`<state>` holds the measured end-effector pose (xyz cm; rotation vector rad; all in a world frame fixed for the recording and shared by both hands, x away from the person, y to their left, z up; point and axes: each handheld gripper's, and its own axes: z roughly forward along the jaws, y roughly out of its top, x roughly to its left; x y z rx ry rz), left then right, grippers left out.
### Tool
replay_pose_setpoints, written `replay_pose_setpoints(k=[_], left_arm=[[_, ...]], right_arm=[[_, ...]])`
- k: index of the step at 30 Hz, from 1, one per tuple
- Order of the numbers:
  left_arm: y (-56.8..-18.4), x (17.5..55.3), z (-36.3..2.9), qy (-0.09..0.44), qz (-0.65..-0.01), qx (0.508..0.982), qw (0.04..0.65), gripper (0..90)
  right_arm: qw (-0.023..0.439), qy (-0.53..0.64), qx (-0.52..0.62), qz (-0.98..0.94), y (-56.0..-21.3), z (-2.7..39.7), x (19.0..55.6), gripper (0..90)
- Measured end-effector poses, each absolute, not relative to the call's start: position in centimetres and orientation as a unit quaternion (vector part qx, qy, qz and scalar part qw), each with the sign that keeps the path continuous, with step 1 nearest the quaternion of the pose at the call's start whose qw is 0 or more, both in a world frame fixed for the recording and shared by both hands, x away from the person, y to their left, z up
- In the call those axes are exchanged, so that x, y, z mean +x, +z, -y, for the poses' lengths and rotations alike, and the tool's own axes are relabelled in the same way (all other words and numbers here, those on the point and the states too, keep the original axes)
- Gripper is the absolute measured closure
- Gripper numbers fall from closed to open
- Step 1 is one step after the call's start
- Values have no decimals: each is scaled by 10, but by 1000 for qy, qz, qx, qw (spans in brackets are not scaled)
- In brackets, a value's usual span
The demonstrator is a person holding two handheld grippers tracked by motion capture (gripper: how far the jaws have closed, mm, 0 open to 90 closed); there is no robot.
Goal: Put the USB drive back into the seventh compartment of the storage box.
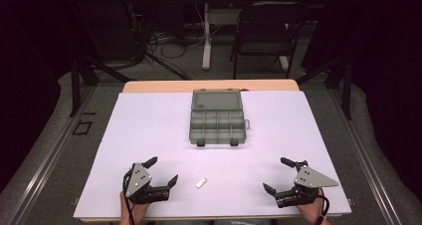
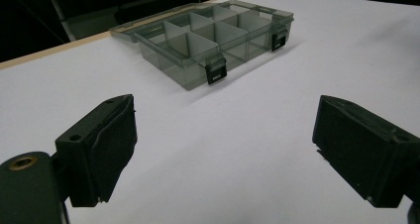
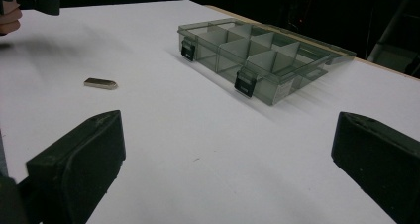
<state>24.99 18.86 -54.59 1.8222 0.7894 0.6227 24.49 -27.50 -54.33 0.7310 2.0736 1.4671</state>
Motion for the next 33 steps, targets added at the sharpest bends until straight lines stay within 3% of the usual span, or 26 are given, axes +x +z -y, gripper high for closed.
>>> replay_pose_setpoints(k=[33], left_arm=[[-550,262,-149,223,-318,789,477,99]], right_arm=[[242,533,271,-764,-544,275,246,0]])
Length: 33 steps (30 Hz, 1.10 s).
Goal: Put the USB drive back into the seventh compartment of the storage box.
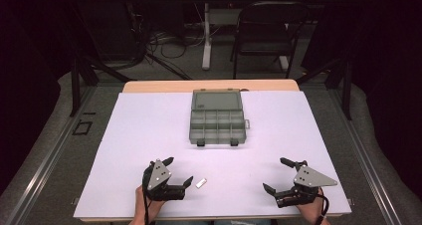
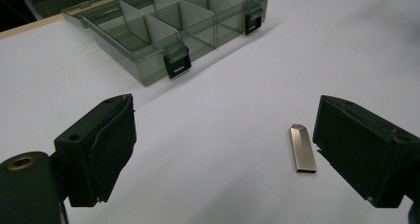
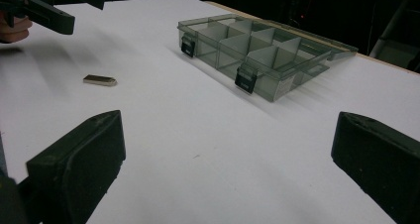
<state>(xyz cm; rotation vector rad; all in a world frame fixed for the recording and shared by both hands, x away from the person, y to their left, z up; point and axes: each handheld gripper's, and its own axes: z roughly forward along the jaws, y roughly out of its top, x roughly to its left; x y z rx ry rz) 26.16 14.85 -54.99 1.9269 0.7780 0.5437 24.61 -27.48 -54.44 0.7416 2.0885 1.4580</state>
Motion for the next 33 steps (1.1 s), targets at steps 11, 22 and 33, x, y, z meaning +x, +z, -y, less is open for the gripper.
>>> replay_pose_setpoints(k=[11,22,33], left_arm=[[-552,264,-137,203,-309,804,466,98],[-554,267,-129,188,-299,818,455,97],[-557,269,-121,172,-295,829,443,97]], right_arm=[[241,532,272,-765,-545,275,247,0],[241,531,272,-766,-545,275,247,0],[241,530,272,-766,-545,275,247,0]])
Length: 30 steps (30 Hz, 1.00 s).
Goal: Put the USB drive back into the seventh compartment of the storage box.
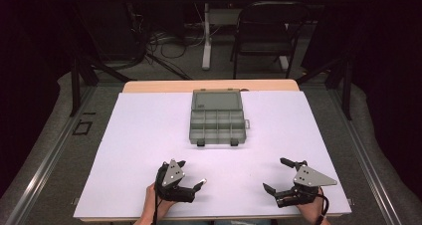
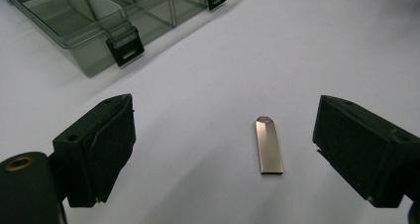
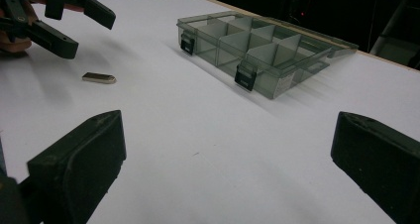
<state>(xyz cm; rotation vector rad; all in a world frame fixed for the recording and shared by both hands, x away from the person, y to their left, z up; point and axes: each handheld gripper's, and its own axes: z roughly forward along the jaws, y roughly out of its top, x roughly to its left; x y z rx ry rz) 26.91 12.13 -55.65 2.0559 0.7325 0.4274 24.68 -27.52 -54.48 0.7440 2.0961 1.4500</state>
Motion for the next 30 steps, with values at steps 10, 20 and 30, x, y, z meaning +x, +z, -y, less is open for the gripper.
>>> replay_pose_setpoints(k=[10,20,30], left_arm=[[-558,270,-115,166,-299,837,428,97],[-559,268,-108,154,-301,845,413,145],[-561,264,-105,141,-316,849,400,300]], right_arm=[[240,529,275,-766,-545,276,247,0],[239,529,275,-766,-545,276,248,0],[241,529,276,-766,-545,277,247,1]])
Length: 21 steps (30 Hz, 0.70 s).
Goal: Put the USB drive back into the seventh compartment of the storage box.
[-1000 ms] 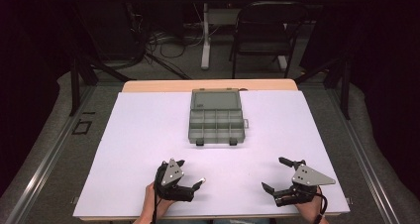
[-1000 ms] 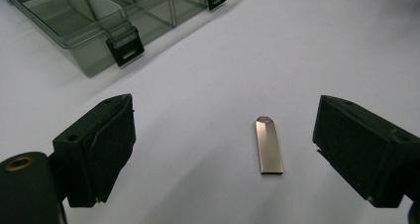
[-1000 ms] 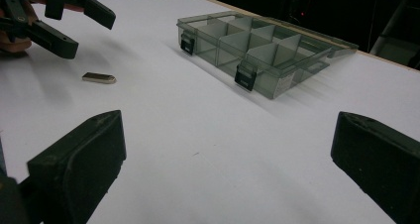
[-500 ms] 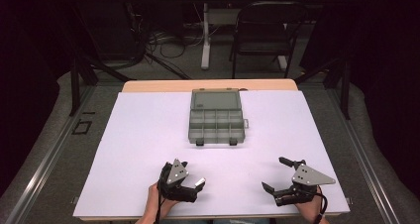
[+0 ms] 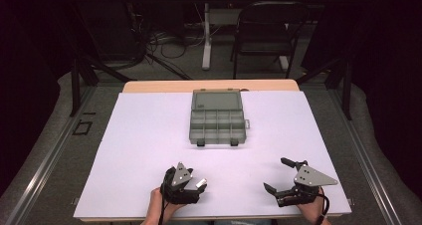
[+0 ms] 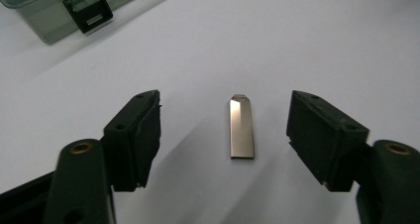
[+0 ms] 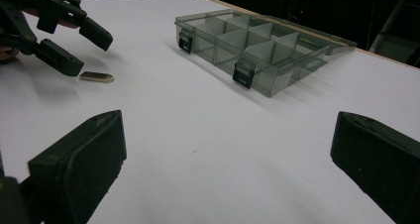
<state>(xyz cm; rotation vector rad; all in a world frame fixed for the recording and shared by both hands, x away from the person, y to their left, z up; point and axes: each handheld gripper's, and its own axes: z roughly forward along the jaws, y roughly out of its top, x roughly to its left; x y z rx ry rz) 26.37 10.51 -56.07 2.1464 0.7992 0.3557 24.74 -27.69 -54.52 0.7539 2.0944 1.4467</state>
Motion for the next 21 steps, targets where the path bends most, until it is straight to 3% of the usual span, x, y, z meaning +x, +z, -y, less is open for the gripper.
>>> replay_pose_setpoints(k=[12,21], left_arm=[[-563,259,-102,121,-321,853,392,577],[-566,260,-101,111,-327,854,389,689]], right_arm=[[240,528,276,-766,-545,277,247,2],[240,527,276,-767,-545,277,247,2]])
